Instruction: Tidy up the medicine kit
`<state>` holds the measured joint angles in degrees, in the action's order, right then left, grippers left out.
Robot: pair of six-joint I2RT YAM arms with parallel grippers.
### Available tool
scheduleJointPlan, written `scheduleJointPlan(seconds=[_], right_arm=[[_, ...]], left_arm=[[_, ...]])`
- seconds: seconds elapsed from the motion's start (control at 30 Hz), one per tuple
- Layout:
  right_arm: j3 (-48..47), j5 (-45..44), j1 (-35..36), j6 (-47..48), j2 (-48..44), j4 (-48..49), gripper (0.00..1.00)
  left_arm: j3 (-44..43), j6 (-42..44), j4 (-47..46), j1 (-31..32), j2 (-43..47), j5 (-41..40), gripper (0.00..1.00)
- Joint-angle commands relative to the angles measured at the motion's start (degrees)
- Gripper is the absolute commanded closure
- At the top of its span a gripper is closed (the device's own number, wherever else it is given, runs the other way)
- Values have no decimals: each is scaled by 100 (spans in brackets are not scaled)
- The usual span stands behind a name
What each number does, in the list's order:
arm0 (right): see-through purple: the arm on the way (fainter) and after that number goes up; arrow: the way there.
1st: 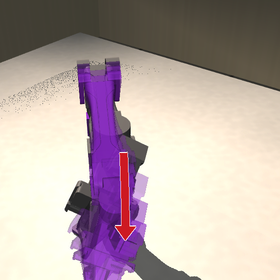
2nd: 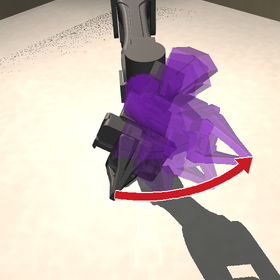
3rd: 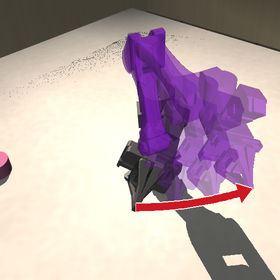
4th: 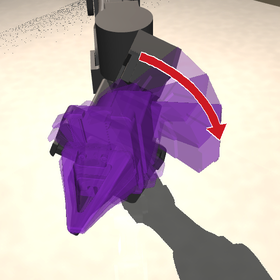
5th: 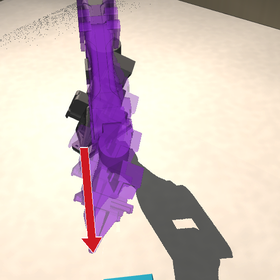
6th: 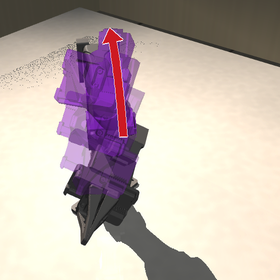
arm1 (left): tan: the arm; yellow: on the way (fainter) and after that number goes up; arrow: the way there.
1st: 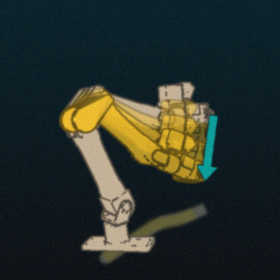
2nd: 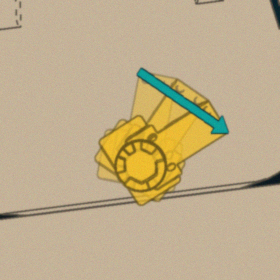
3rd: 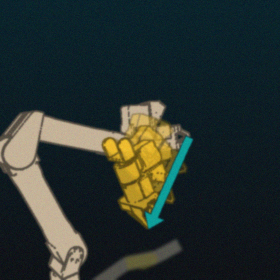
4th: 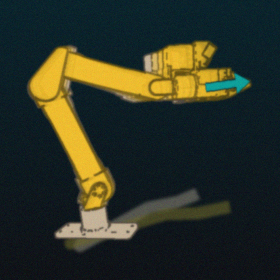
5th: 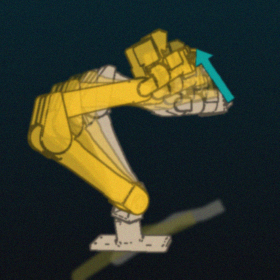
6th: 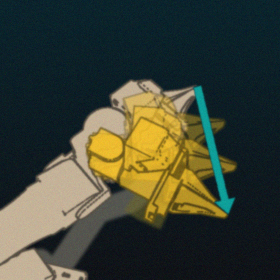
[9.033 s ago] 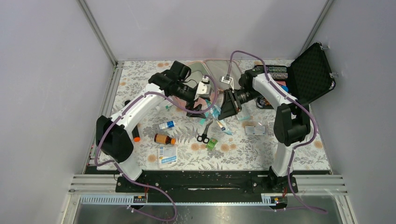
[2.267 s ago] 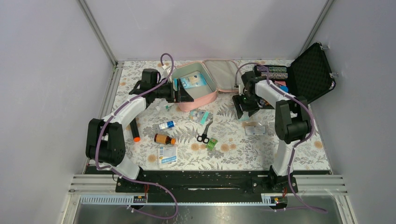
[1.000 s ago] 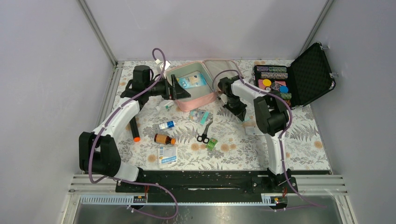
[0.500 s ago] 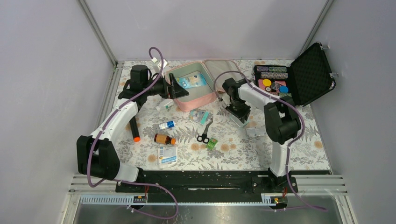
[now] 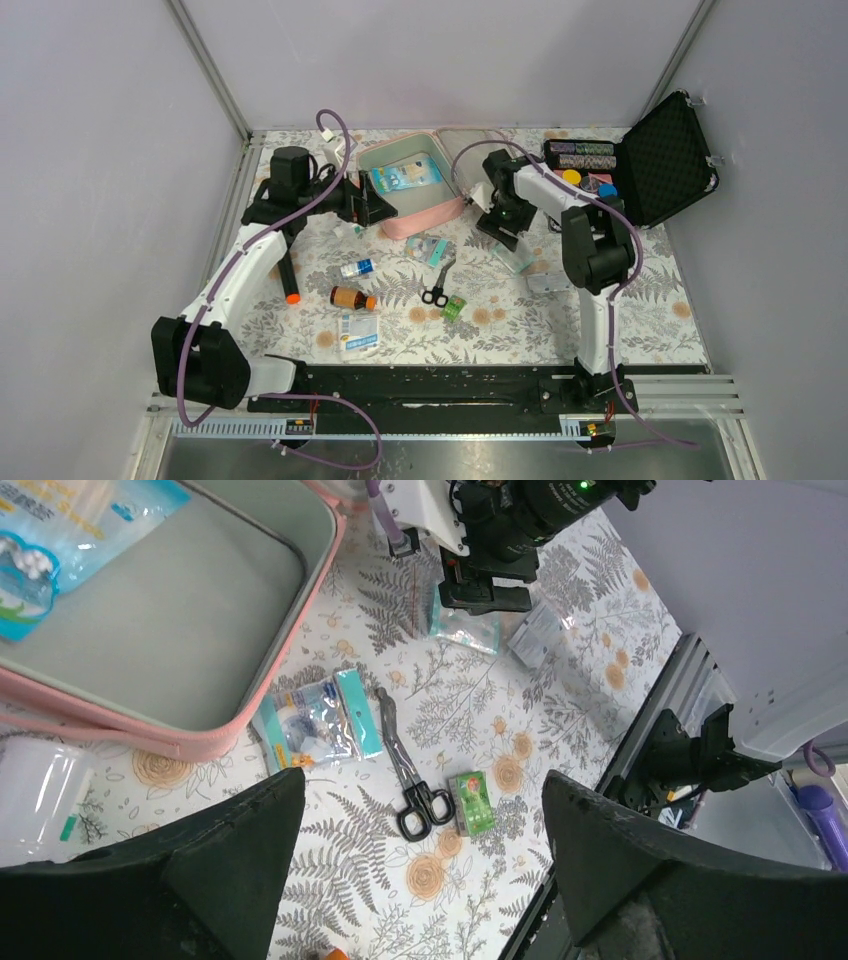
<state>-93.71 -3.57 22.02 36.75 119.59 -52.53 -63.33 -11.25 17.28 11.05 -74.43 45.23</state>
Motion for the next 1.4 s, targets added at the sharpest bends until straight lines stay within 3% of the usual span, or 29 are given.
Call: scheduleJointPlan(seconds=[0.0, 0.3, 0.47, 0.57, 0.73, 0.9, 1.07, 1.2, 1.37], right_arm=[[-262, 14, 23, 694, 278, -455, 26], [-1043, -4, 52, 613, 898, -1830, 33], [-1213, -533, 197, 160, 1146, -2117, 36], [-1085, -788, 330, -180, 1259, -2457, 37], [-549, -685, 402, -625, 943, -2220, 40], [-627, -686, 460, -780, 995, -2265, 63], [-471, -647, 461, -711, 888, -2133, 98], [217, -348, 461, -875, 89, -1537, 100], [845, 888, 461, -1149, -1559, -1125, 100]], left_arm=[[72, 196, 161, -65, 94, 184, 12], [-146, 9, 206, -176, -7, 414, 12], [-237, -75, 172, -215, -9, 477, 12], [-240, -130, 147, -234, 42, 498, 12], [-230, -190, 79, -244, 143, 515, 12], [-224, -290, 7, -244, 156, 528, 13], [-113, -329, -105, -251, 249, 481, 13], [69, -339, -209, -247, 252, 352, 13], [384, -641, -628, -245, 65, 266, 12]])
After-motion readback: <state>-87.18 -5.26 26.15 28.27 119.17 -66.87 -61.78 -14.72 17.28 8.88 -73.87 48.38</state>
